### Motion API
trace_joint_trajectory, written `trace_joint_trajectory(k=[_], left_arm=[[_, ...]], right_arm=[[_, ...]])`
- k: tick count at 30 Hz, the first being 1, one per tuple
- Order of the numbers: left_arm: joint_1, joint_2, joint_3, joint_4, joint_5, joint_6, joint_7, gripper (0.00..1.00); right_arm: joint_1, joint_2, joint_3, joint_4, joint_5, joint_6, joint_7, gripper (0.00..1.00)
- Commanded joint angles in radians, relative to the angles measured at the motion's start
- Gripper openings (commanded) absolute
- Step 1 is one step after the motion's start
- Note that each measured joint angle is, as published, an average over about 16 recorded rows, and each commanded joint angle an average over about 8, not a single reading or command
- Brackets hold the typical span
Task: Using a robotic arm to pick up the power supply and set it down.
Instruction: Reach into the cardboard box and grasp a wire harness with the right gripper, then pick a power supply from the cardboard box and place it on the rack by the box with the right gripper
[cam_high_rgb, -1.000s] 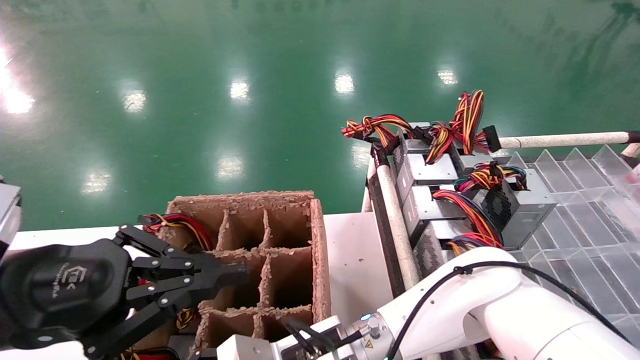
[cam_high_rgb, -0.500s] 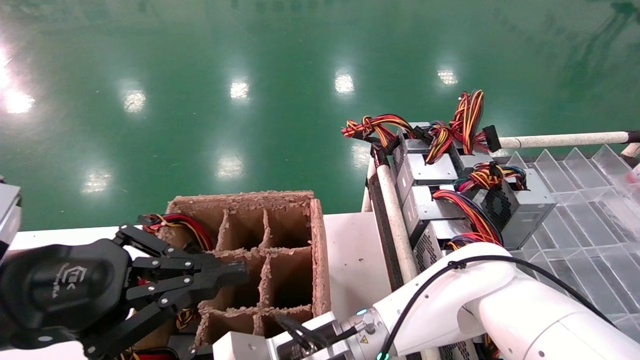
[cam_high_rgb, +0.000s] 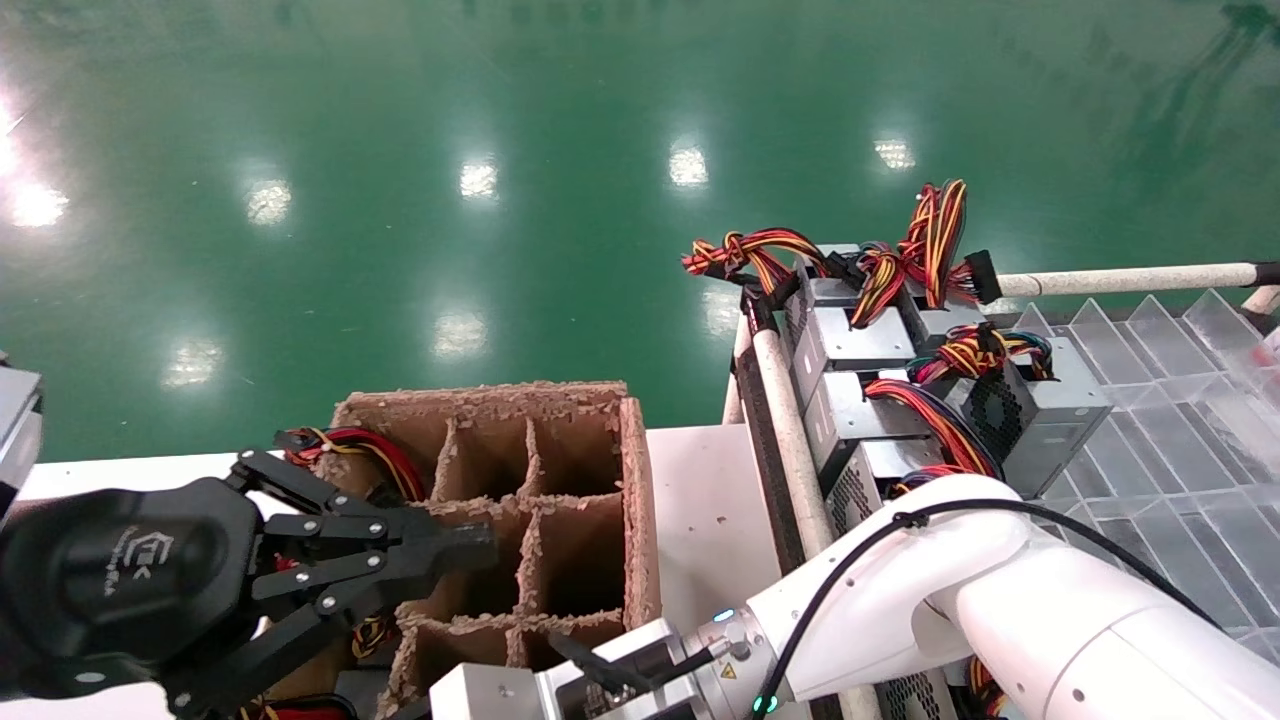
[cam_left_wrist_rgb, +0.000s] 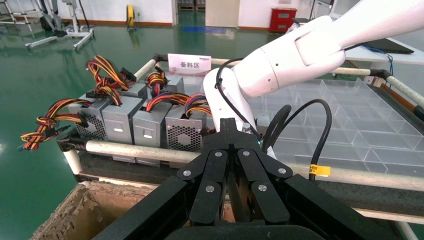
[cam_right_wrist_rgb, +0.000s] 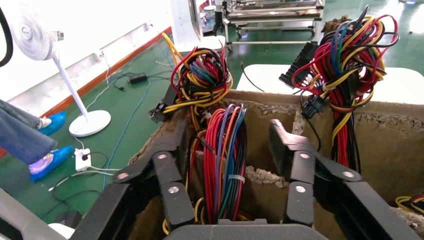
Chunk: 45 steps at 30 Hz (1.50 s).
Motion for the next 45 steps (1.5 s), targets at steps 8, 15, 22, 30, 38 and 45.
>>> trace_joint_trajectory(k=[8,15,22,30,38,45], left_arm=[[0.000,0.000,0.000,0.000,0.000,0.000,0.000,0.00],[0.000,0.000,0.000,0.000,0.000,0.000,0.000,0.00],[0.000,0.000,0.000,0.000,0.000,0.000,0.000,0.00],[0.000,0.000,0.000,0.000,0.000,0.000,0.000,0.00],[0.000,0.000,0.000,0.000,0.000,0.000,0.000,0.00],[0.000,0.000,0.000,0.000,0.000,0.000,0.000,0.00]], right_arm=[[0.008,0.001,-0.036,-0.007,0.025,-0.002,-0.015,0.00],[0.014,0.001,-0.062,-0.007,0.044,-0.002,-0.020,0.00],[0.011,0.003,-0.080,-0.005,0.073,-0.007,-0.028,0.00],[0.019,0.014,-0.096,0.017,0.111,-0.022,-0.030,0.00],[0.045,0.057,-0.101,0.066,0.151,-0.037,-0.042,0.00],[0.053,0.159,-0.071,0.183,0.229,-0.043,-0.082,0.00]])
